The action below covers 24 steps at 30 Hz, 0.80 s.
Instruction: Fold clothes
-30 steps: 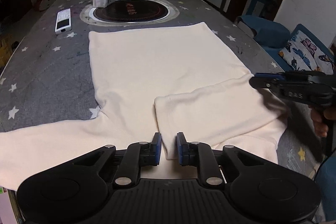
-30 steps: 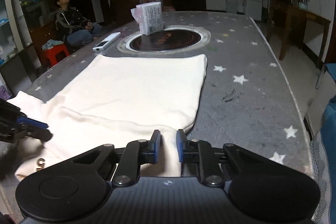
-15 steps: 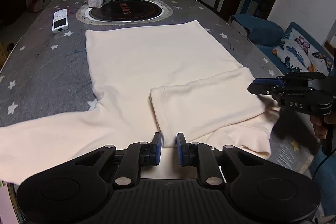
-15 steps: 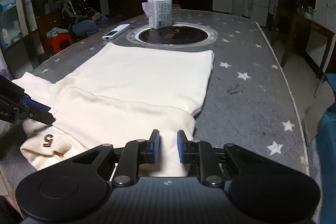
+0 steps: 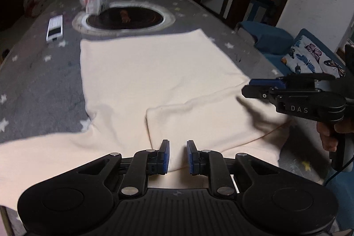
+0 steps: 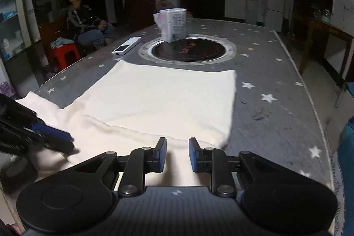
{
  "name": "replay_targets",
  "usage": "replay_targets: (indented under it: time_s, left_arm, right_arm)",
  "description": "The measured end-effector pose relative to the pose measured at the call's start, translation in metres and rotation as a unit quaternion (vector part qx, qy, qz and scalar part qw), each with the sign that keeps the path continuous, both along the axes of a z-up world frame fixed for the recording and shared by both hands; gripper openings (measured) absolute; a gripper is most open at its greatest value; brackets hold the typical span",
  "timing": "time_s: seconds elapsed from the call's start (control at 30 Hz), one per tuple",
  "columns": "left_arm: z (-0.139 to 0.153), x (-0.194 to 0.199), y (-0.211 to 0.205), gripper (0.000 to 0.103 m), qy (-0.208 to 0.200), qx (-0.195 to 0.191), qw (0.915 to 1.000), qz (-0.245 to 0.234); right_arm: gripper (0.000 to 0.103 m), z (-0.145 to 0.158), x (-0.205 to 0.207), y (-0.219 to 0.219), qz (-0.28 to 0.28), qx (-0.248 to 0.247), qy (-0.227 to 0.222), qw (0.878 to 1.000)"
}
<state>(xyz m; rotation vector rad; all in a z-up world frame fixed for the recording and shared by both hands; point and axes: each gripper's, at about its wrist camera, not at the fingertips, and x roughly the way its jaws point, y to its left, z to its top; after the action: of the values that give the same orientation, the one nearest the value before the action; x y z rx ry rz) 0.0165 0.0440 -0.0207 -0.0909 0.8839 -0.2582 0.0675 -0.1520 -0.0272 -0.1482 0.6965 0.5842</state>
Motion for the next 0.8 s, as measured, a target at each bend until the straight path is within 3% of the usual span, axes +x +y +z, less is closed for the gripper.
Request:
replay_targets:
  time_s: [0.17,0.43,0.5,0.57,0.8]
  left_arm:
    - [0.006,-0.011,0.007,0.030,-0.012,0.002,0.9999,0.000]
    - [0.007,-0.016,0.020,0.033,-0.010,-0.004,0.9997,0.023]
    - [0.005,-0.019,0.021,0.037,-0.010,-0.002,0.9996,0.025]
    - [0.004,-0.022,0.023,0.037,-0.011,-0.002,0.9995,0.029]
    - [0.010,-0.030,0.043,0.038,-0.019,-0.008,0.9973,0.070]
  right_arm:
    - [0.023,-0.010,0.004,0.018,0.015,-0.022,0.013,1.000]
    - [0.024,-0.003,0.000,0.052,0.072,-0.012,0.009,0.997]
    - [0.024,-0.010,0.002,0.066,0.092,-0.030,0.024,0.995]
    - [0.024,-0.009,0.000,0.074,0.108,-0.049,0.009,0.993]
    - [0.024,0.013,0.000,0.090,0.143,-0.042,-0.003,0.989]
